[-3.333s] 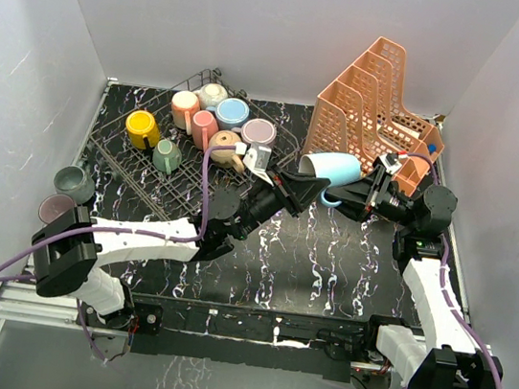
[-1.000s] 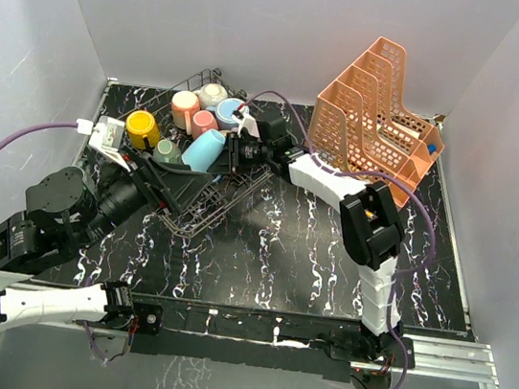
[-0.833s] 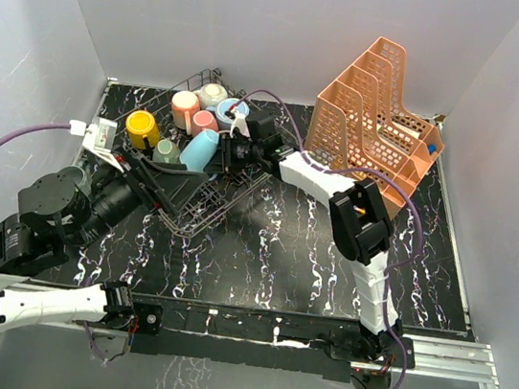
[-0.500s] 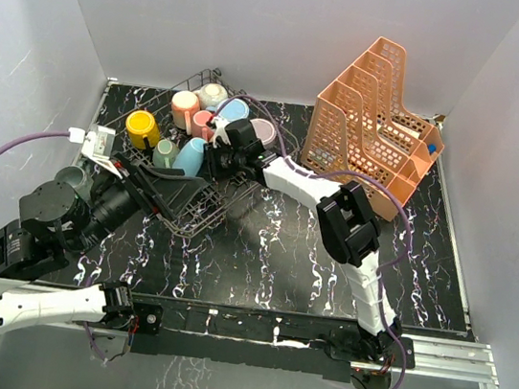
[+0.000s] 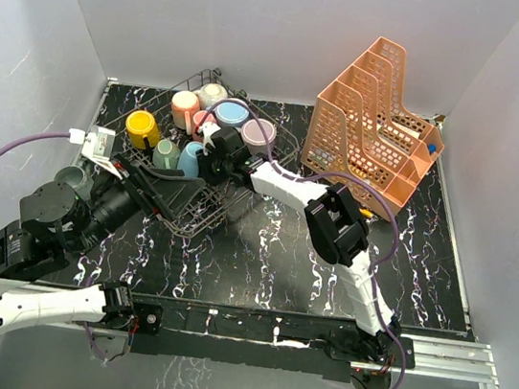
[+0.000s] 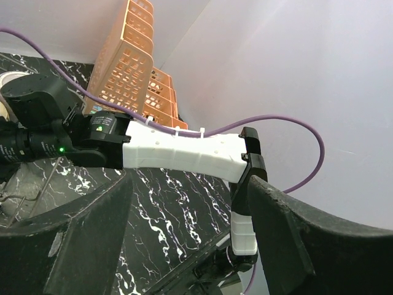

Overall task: Load the cups into the dish rack
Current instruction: Turn the cup upside down in the dish rack.

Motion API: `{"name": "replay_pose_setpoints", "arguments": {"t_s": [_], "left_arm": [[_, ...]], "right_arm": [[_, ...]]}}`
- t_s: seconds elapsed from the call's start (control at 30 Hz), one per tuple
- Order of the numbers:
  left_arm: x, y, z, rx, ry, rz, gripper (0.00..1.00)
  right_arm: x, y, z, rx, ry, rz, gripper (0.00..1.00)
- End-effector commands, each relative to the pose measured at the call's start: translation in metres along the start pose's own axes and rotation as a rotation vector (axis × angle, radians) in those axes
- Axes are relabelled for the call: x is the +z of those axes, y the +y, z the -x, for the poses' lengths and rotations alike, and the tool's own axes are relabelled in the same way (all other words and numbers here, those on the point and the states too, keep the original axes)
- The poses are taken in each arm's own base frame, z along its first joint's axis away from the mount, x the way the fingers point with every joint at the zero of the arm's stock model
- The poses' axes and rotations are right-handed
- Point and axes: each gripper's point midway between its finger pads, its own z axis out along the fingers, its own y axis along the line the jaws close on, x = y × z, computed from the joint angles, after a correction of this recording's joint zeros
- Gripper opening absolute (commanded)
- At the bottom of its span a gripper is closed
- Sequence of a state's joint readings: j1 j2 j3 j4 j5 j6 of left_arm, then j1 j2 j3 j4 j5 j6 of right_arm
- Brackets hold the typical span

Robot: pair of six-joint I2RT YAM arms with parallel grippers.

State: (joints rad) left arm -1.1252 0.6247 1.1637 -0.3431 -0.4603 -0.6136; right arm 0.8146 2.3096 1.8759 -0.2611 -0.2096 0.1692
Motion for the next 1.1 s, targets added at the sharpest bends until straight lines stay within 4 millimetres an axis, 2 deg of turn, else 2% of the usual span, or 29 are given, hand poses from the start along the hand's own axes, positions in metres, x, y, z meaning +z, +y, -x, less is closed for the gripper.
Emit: {"name": "replay_pose_setpoints", "arguments": {"t_s": [0.0,0.13,0.27,0.53,0.67,0.93,1.07], "left_arm": [[-0.001,-0.003,0.004,-0.015,-0.020,-0.019,0.73],[0.000,-0.006,0.002,-0.021,-0.011,-0.028,0.73],[-0.001,-0.006,-0.001,-0.029,0.000,-0.032,0.73],[0.001,-0.004,-0.009,-0.041,0.018,-0.033,0.73],[0.002,-0.006,-0.012,-0.043,0.028,-0.039,0.73],[0.004,-0.010,-0.017,-0.056,0.041,-0.059,0.73],[0.007,-0.011,-0.021,-0.058,0.054,-0.065,0.73]], "right_arm": [[-0.014,0.012,0.071,-0.114,-0.205,-0.048,0.08],[-0.008,0.016,0.065,-0.160,-0.197,-0.080,0.09],[-0.002,0.013,0.061,-0.171,-0.189,-0.111,0.15],[-0.010,0.018,0.060,-0.204,-0.187,-0.087,0.41],[-0.021,0.026,0.069,-0.216,-0.202,-0.061,0.47],[-0.069,0.042,0.106,-0.279,-0.281,-0.041,0.56],[-0.084,0.055,0.105,-0.384,-0.273,0.024,0.58]]}}
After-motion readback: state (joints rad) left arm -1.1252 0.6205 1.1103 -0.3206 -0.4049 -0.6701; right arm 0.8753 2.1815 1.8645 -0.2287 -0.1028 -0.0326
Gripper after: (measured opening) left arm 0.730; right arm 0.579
